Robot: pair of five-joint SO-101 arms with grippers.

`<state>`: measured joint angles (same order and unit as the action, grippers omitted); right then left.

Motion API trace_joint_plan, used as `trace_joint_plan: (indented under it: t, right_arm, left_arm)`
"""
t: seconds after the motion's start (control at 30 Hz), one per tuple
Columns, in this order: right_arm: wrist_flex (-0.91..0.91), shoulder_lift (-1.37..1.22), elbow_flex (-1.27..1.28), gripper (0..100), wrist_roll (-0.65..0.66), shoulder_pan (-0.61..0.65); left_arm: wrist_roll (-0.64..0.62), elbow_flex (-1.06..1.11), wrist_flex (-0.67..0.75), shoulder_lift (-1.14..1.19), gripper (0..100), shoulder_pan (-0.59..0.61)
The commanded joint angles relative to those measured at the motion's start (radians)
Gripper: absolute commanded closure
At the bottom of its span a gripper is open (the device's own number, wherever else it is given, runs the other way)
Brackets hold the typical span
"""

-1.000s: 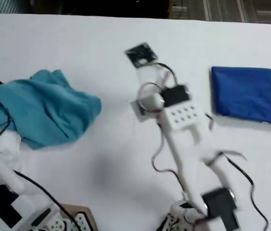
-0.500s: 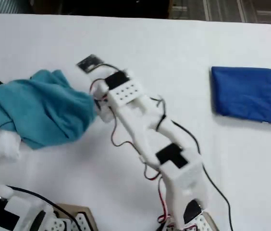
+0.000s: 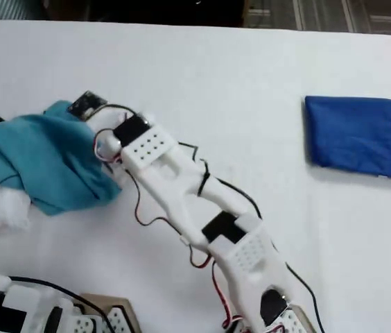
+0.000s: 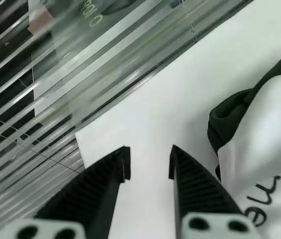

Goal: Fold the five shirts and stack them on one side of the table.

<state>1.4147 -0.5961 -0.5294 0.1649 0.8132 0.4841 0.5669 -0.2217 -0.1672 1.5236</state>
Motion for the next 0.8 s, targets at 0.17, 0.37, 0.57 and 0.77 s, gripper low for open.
trace_joint_plan:
  t: [0.17, 0.37, 0.57, 0.77]
  right_arm:
    - [-0.133, -0.117, -0.054, 65.6, -0.003, -0.005]
    - [-0.127, -0.148, -0.054, 98.8, -0.012, -0.051]
    - [-0.111, -0.064, -0.051, 97.8, -0.012, -0.219]
    - [-0.070, 0.077, -0.044, 97.8, -0.012, -0.403]
  left_arm:
    - [-0.233, -0.280, -0.374, -0.032, 85, -0.080]
    - [-0.265, -0.521, -0.853, -0.025, 85, -0.249]
    - [-0.262, -0.550, -1.053, -0.025, 85, -0.408]
    - [-0.262, -0.549, -1.105, -0.025, 85, -0.519]
